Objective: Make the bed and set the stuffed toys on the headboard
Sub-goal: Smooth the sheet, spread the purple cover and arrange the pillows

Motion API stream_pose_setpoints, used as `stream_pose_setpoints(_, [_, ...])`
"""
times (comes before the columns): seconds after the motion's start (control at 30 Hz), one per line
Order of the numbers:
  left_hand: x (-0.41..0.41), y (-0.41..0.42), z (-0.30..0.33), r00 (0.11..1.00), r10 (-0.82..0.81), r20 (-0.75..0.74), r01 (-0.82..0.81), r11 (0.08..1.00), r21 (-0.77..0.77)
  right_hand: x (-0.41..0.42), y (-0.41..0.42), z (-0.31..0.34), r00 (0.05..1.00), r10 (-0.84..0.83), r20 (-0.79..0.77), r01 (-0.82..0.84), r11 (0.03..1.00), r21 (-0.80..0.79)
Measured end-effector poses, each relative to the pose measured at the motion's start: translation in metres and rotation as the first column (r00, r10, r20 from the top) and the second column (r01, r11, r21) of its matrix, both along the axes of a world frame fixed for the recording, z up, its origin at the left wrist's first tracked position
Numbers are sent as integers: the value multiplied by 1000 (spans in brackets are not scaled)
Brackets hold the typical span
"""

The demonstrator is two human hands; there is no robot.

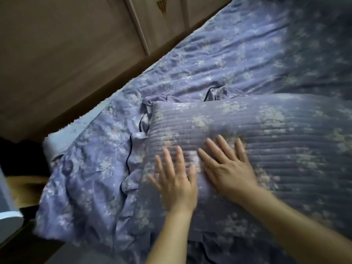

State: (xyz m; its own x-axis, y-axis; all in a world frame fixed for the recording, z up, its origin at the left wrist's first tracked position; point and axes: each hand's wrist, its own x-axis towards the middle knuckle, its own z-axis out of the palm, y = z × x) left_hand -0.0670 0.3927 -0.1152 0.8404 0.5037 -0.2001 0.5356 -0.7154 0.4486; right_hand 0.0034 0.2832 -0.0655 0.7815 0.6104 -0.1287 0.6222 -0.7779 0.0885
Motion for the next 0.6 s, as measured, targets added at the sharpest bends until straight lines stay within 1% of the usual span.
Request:
stream_pose_setpoints(0.03, [1, -1, -6, 980, -103, -173, 96, 994, -48, 2, -3, -11, 997, 5, -73, -12, 995, -101])
stream_pose_setpoints(0.07, [2, 3, -7, 941, -165, -295, 129, 982, -136, 5, -1, -15, 986, -39, -160, 14, 987, -158])
stream_pose_setpoints(0.1, [11, 12, -9, 948, -150, -281, 103, 979, -174, 18, 8, -12, 981, -76, -180, 51, 988, -143])
stream_pose_setpoints(0.13, [23, 21, -7, 978, -107, -181, 74, 981, -180, 29, 20, -5, 984, -93, -155, 79, 992, -96])
stream_pose_setpoints(0.17, [34, 29, 3, 998, -38, -45, 30, 986, -166, 39, 33, 7, 988, -84, -131, 80, 996, -39])
stream_pose_setpoints(0.2, [46, 35, 12, 998, 5, 57, 3, 989, -148, 50, 47, 19, 996, -60, -65, 62, 998, 24])
stream_pose_setpoints(0.23, [60, 42, 23, 993, 26, 119, -10, 991, -135, 62, 60, 33, 997, -67, -25, 69, 994, 80])
stream_pose_setpoints(0.27, [73, 49, 31, 988, 32, 149, -10, 990, -143, 74, 71, 44, 996, -84, 1, 83, 989, 122])
stream_pose_setpoints(0.37, [116, 64, 46, 971, 47, 233, -6, 985, -173, 108, 94, 69, 987, -136, 87, 117, 974, 193])
stream_pose_setpoints(0.43, [145, 77, 51, 937, 94, 336, -34, 983, -178, 130, 105, 84, 977, -148, 156, 98, 952, 289])
stream_pose_setpoints(0.5, [162, 87, 56, 865, 202, 460, -131, 975, -180, 143, 106, 95, 929, -213, 303, 73, 907, 414])
stream_pose_setpoints(0.57, [170, 86, 48, 761, 304, 573, -254, 952, -169, 148, 93, 81, 846, -330, 420, 98, 869, 485])
stream_pose_setpoints(0.6, [167, 80, 38, 756, 310, 576, -286, 949, -135, 145, 82, 63, 835, -368, 410, 150, 868, 474])
